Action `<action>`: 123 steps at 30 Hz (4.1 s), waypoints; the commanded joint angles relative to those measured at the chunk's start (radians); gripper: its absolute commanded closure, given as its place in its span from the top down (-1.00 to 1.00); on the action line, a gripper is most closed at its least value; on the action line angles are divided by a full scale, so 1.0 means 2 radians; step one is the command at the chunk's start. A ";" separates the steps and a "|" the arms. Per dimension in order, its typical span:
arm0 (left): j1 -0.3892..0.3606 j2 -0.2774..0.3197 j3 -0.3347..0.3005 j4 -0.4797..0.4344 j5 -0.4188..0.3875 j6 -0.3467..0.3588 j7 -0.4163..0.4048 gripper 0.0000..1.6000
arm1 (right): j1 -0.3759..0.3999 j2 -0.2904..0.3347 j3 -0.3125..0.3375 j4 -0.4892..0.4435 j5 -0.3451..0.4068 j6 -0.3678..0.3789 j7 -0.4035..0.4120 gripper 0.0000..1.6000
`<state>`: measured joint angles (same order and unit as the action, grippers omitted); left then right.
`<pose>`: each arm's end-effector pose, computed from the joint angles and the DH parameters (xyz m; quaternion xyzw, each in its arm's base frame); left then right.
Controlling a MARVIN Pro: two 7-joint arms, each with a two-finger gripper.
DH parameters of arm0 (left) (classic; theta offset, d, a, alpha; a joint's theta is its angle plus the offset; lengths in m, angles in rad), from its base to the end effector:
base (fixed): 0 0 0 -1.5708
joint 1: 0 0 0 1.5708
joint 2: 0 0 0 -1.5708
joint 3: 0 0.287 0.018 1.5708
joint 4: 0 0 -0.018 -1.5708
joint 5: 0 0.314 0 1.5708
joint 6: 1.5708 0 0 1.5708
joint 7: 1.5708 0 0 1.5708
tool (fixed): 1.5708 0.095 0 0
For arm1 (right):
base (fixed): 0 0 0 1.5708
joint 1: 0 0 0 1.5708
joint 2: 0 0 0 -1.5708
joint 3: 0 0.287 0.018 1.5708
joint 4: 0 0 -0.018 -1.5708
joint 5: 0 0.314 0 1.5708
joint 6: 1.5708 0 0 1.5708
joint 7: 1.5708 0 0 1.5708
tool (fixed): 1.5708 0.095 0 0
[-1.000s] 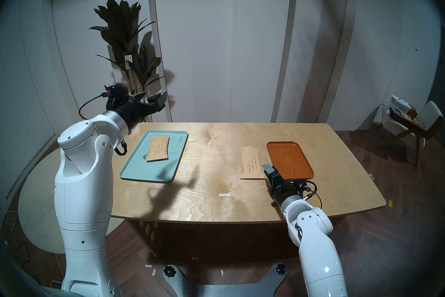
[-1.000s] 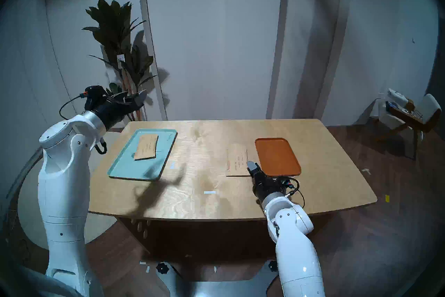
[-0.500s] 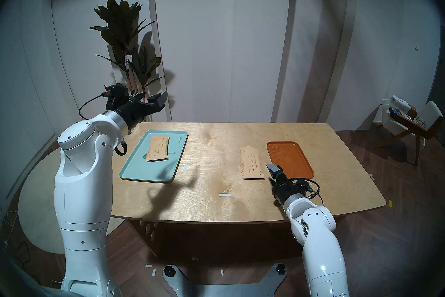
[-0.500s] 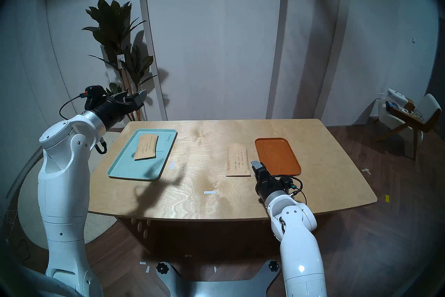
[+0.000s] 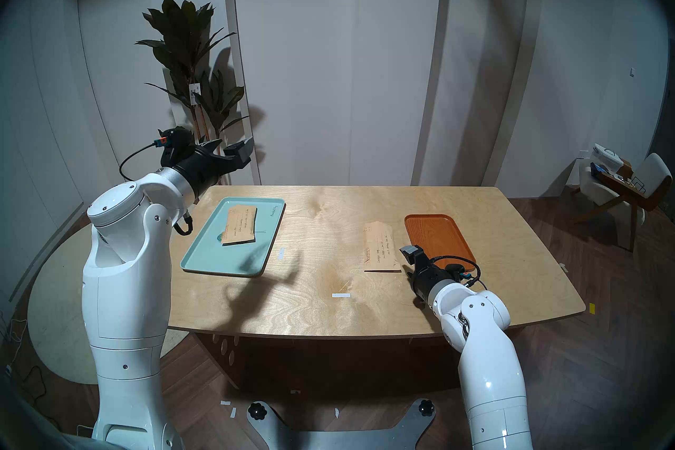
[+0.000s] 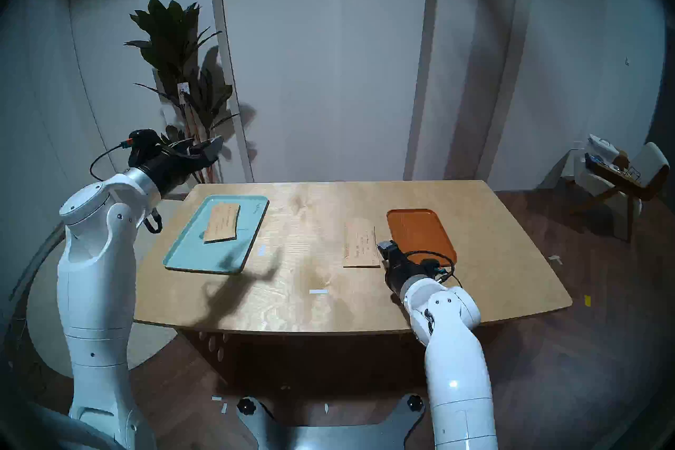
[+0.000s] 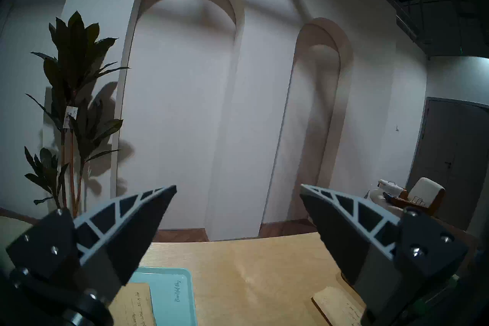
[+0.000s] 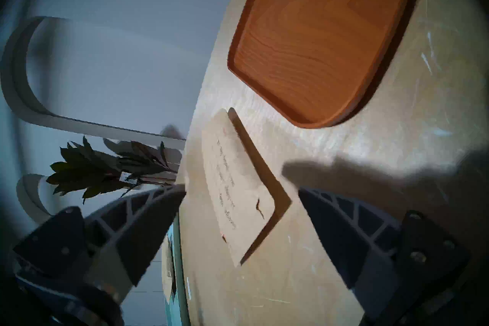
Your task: Sort the mail into the trays, one tray per recipient
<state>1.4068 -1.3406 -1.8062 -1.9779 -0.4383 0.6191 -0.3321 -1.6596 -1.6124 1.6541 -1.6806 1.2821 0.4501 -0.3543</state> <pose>0.4169 0.0834 -0.1002 0.6836 -0.0485 0.7080 0.1704 0.3887 0.0057 -0.3399 -0.7300 0.4228 -0.3802 0.3791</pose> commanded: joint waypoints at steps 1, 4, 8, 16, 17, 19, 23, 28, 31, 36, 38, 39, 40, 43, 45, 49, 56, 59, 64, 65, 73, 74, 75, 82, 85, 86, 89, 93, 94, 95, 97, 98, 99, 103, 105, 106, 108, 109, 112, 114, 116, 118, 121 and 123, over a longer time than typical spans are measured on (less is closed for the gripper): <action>-0.009 0.000 0.001 -0.010 0.001 -0.004 0.002 1.00 | 0.030 0.002 -0.019 -0.001 0.044 0.017 -0.073 1.00; -0.009 0.000 0.001 -0.010 0.001 -0.004 0.002 1.00 | 0.036 0.003 -0.027 0.013 0.057 0.016 -0.082 1.00; -0.009 0.000 0.001 -0.010 0.001 -0.005 0.003 1.00 | 0.049 0.003 -0.032 0.026 0.079 0.012 -0.124 1.00; -0.009 0.001 0.002 -0.010 0.000 -0.005 0.004 1.00 | 0.071 0.000 -0.027 0.054 0.078 0.006 -0.128 1.00; -0.009 0.001 0.002 -0.010 -0.001 -0.005 0.004 1.00 | 0.073 -0.001 -0.027 0.057 0.078 0.005 -0.126 1.00; -0.009 0.001 0.002 -0.010 -0.001 -0.005 0.005 1.00 | 0.076 -0.001 -0.028 0.065 0.077 0.003 -0.124 1.00; -0.009 0.002 0.002 -0.010 -0.001 -0.005 0.005 1.00 | 0.080 -0.001 -0.029 0.075 0.077 -0.001 -0.121 1.00; -0.008 0.002 0.003 -0.010 -0.002 -0.005 0.006 1.00 | 0.081 0.000 -0.031 0.081 0.079 -0.006 -0.115 1.00; -0.008 0.003 0.003 -0.010 -0.003 -0.005 0.006 1.00 | 0.082 0.002 -0.034 0.086 0.075 -0.009 -0.111 0.36; -0.008 0.003 0.003 -0.010 -0.003 -0.006 0.007 1.00 | 0.083 0.003 -0.038 0.090 0.070 -0.013 -0.105 -1.00; -0.008 0.004 0.003 -0.010 -0.004 -0.006 0.007 1.00 | 0.083 0.004 -0.041 0.089 0.065 -0.015 -0.102 -1.00; -0.008 0.004 0.003 -0.010 -0.004 -0.006 0.007 1.00 | 0.083 0.006 -0.043 0.086 0.060 -0.016 -0.101 -1.00; -0.008 0.004 0.003 -0.010 -0.004 -0.006 0.007 1.00 | 0.084 0.007 -0.044 0.084 0.058 -0.016 -0.101 -1.00; -0.008 0.004 0.004 -0.010 -0.004 -0.006 0.008 1.00 | 0.092 0.013 -0.050 0.073 0.044 -0.020 -0.097 -1.00; -0.008 0.005 0.004 -0.010 -0.005 -0.006 0.008 1.00 | 0.101 0.017 -0.050 0.064 0.040 -0.020 -0.098 -1.00; -0.008 0.005 0.004 -0.009 -0.006 -0.005 0.008 1.00 | 0.122 0.025 -0.051 0.047 0.032 -0.021 -0.099 -1.00; -0.008 0.006 0.004 -0.009 -0.008 -0.005 0.008 1.00 | 0.147 0.036 -0.053 0.007 0.018 -0.021 -0.102 -1.00; -0.008 0.007 0.004 -0.009 -0.008 -0.005 0.008 1.00 | 0.152 0.041 -0.054 -0.011 0.012 -0.020 -0.105 -1.00; -0.008 0.007 0.004 -0.009 -0.009 -0.006 0.009 1.00 | 0.151 0.050 -0.051 -0.043 0.005 -0.018 -0.119 -1.00; -0.008 0.007 0.005 -0.009 -0.009 -0.006 0.009 1.00 | 0.152 0.052 -0.049 -0.047 0.004 -0.018 -0.123 -1.00; -0.007 0.008 0.005 -0.010 -0.010 -0.007 0.011 1.00 | 0.161 0.067 -0.030 -0.066 0.002 -0.014 -0.143 -1.00; -0.007 0.008 0.005 -0.010 -0.010 -0.007 0.011 1.00 | 0.162 0.069 -0.027 -0.067 0.002 -0.013 -0.145 -1.00; -0.007 0.008 0.005 -0.010 -0.010 -0.007 0.011 1.00 | 0.163 0.071 -0.023 -0.068 0.002 -0.012 -0.146 -1.00; -0.007 0.009 0.006 -0.010 -0.011 -0.008 0.012 1.00 | 0.157 0.082 0.002 -0.068 0.011 0.000 -0.149 -1.00; -0.007 0.009 0.006 -0.010 -0.011 -0.008 0.013 1.00 | 0.153 0.086 0.010 -0.060 0.015 0.003 -0.145 -1.00; -0.007 0.009 0.006 -0.010 -0.011 -0.008 0.013 1.00 | 0.152 0.086 0.011 -0.058 0.016 0.004 -0.144 -1.00; -0.007 0.010 0.006 -0.010 -0.011 -0.008 0.013 1.00 | 0.146 0.089 0.014 -0.048 0.021 0.010 -0.139 -1.00; -0.007 0.010 0.007 -0.010 -0.012 -0.008 0.014 1.00 | 0.140 0.094 0.012 -0.033 0.024 0.019 -0.124 -1.00; -0.007 0.010 0.007 -0.010 -0.012 -0.008 0.014 1.00 | 0.139 0.096 0.010 -0.028 0.023 0.020 -0.120 -1.00; -0.007 0.010 0.007 -0.010 -0.012 -0.008 0.014 1.00 | 0.140 0.097 0.008 -0.023 0.022 0.021 -0.117 -1.00; -0.007 0.011 0.007 -0.010 -0.012 -0.009 0.014 1.00 | 0.142 0.100 0.005 -0.013 0.020 0.023 -0.110 -1.00; -0.007 0.011 0.007 -0.010 -0.013 -0.009 0.014 1.00 | 0.143 0.100 0.005 -0.009 0.020 0.024 -0.107 -1.00; -0.007 0.011 0.007 -0.010 -0.013 -0.009 0.014 1.00 | 0.144 0.102 0.004 -0.005 0.020 0.024 -0.103 -1.00; -0.006 0.011 0.007 -0.010 -0.013 -0.009 0.015 1.00 | 0.147 0.108 0.000 0.008 0.018 0.026 -0.092 -1.00; -0.006 0.011 0.007 -0.010 -0.014 -0.009 0.015 1.00 | 0.149 0.111 -0.001 0.015 0.018 0.028 -0.089 -1.00; -0.006 0.011 0.007 -0.010 -0.014 -0.009 0.015 1.00 | 0.149 0.112 -0.002 0.017 0.018 0.028 -0.087 -1.00; -0.006 0.012 0.007 -0.010 -0.014 -0.009 0.015 1.00 | 0.150 0.113 -0.002 0.021 0.019 0.030 -0.085 -1.00; -0.006 0.012 0.007 -0.010 -0.014 -0.009 0.015 1.00 | 0.150 0.113 -0.003 0.022 0.019 0.030 -0.084 -1.00; -0.006 0.012 0.008 -0.010 -0.015 -0.009 0.016 1.00 | 0.149 0.114 -0.002 0.022 0.020 0.033 -0.082 -1.00; -0.006 0.012 0.008 -0.010 -0.015 -0.009 0.016 1.00 | 0.146 0.115 0.000 0.020 0.023 0.034 -0.081 -1.00; -0.006 0.013 0.008 -0.010 -0.015 -0.009 0.016 1.00 | 0.142 0.115 0.005 0.018 0.026 0.036 -0.082 -1.00; -0.006 0.013 0.008 -0.010 -0.015 -0.010 0.016 1.00 | 0.138 0.115 0.010 0.021 0.031 0.039 -0.083 -1.00; -0.006 0.013 0.008 -0.010 -0.016 -0.010 0.017 1.00 | 0.130 0.116 0.017 0.026 0.037 0.042 -0.081 -1.00; -0.006 0.013 0.008 -0.010 -0.016 -0.010 0.017 1.00 | 0.124 0.118 0.021 0.030 0.040 0.044 -0.078 -1.00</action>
<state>1.4084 -1.3147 -1.7907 -1.9787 -0.4727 0.6090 -0.2991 -1.3867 -1.3825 1.6694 -1.6188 1.3393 0.5331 -0.5290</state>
